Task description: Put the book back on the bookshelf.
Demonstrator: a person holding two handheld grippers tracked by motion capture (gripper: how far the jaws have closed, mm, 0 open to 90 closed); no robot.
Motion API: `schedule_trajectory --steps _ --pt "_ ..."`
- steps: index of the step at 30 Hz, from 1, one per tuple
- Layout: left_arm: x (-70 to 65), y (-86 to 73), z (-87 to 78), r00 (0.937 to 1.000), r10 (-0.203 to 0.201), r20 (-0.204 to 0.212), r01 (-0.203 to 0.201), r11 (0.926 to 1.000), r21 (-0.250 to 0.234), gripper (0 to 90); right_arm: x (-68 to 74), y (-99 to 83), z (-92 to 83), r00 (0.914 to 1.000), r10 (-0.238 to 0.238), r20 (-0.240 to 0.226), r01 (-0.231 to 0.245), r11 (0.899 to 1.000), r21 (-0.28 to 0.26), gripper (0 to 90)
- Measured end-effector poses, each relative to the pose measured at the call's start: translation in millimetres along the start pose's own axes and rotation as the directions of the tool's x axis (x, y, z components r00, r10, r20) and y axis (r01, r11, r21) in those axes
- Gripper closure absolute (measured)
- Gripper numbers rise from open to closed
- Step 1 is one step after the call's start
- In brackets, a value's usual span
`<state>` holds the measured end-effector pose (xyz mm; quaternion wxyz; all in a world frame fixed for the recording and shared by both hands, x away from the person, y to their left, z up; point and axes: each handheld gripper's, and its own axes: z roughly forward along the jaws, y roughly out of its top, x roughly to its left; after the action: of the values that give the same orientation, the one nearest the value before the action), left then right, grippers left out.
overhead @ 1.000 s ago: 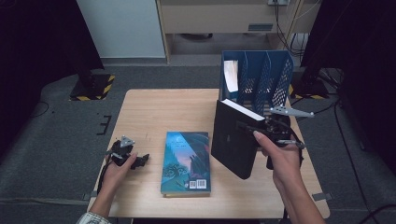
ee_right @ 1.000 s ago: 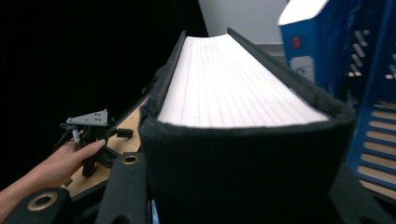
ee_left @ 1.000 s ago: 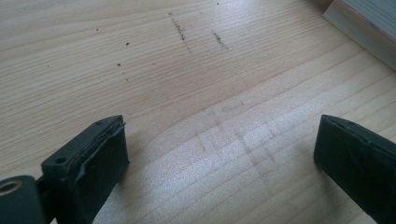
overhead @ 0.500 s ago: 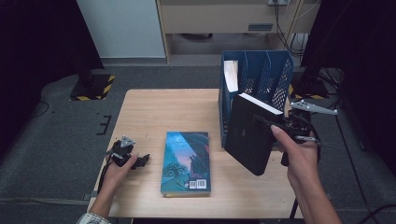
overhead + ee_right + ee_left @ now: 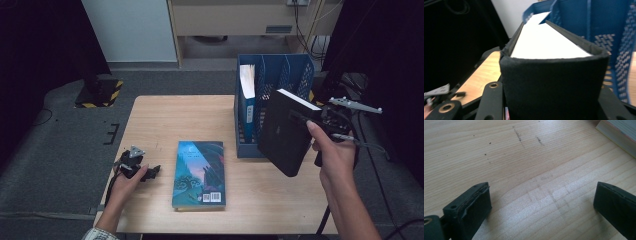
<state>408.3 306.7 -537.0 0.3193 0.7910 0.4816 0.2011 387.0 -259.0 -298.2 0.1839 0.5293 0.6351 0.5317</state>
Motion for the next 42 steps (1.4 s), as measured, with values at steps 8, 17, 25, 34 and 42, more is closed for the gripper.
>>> schedule_trajectory --steps 8,17,25,34,42 --pt "-0.3 0.2 0.2 1.0 0.0 0.0 0.0 1.0 0.001 0.1 -20.1 16.5 11.8 0.9976 0.02 0.067 -0.021 1.0 0.007 52.9" --pt "-0.7 0.3 0.5 1.0 -0.005 -0.001 0.005 1.0 -0.002 0.0 -35.0 32.5 17.3 0.9928 0.028 0.116 -0.027 1.0 -0.013 52.9" --pt "-0.4 0.5 0.6 1.0 -0.001 0.0 0.001 1.0 -0.001 0.0 -52.9 36.1 20.6 0.9862 0.049 0.158 -0.047 0.999 -0.016 52.9" --pt "-0.4 0.5 0.7 1.0 0.0 0.0 0.0 1.0 -0.002 0.0 -68.2 38.3 25.2 0.9751 0.028 0.22 -0.021 0.999 -0.035 53.0" --pt "-0.9 0.7 1.0 1.0 -0.004 -0.001 0.004 1.0 -0.004 0.0 -79.7 42.6 32.2 0.9677 0.028 0.25 -0.022 0.999 -0.029 52.9"
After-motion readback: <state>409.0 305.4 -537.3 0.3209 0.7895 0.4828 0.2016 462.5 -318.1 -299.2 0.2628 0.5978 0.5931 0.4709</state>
